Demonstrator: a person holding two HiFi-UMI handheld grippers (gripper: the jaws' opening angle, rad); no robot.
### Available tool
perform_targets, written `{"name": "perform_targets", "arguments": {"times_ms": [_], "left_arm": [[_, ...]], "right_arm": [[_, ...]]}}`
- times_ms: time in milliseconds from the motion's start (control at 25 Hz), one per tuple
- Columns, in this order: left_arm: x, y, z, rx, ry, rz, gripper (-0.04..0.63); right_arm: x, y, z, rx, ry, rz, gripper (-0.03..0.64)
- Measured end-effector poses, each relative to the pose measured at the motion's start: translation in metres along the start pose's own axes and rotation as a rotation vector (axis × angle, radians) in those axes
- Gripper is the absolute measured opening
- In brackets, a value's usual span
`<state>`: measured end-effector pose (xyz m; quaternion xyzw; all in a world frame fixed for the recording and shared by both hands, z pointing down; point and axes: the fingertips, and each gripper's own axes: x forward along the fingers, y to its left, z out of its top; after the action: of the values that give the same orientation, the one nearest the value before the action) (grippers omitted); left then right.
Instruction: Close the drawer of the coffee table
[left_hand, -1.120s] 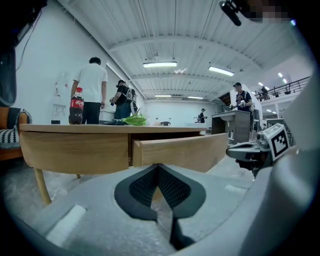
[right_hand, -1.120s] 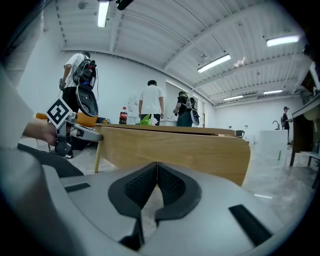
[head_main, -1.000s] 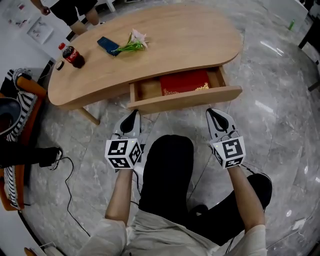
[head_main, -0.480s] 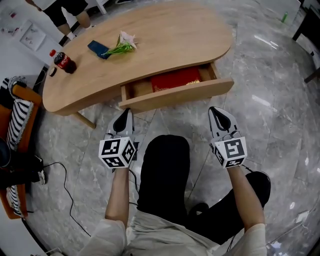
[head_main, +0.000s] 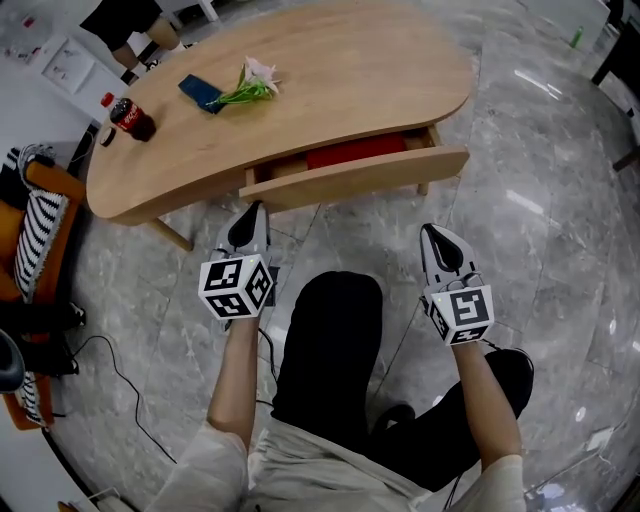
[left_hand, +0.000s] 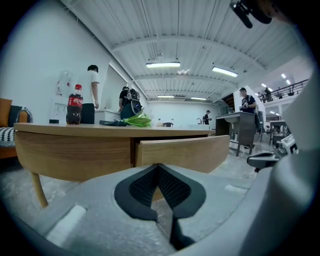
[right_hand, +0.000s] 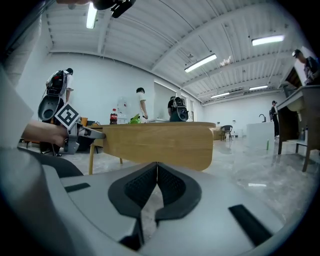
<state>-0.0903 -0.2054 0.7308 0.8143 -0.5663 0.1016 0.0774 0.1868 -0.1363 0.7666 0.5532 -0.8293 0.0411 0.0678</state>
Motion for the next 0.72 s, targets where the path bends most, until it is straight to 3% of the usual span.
{"name": "perform_targets", "arguments": {"times_ms": [720], "left_arm": [[0.005, 0.004, 0.003, -0.053, -0.055, 0.031, 0.009]], "right_arm": [[-0.008, -0.013, -0.011, 0.022, -0.006, -0.024, 0.015]]}}
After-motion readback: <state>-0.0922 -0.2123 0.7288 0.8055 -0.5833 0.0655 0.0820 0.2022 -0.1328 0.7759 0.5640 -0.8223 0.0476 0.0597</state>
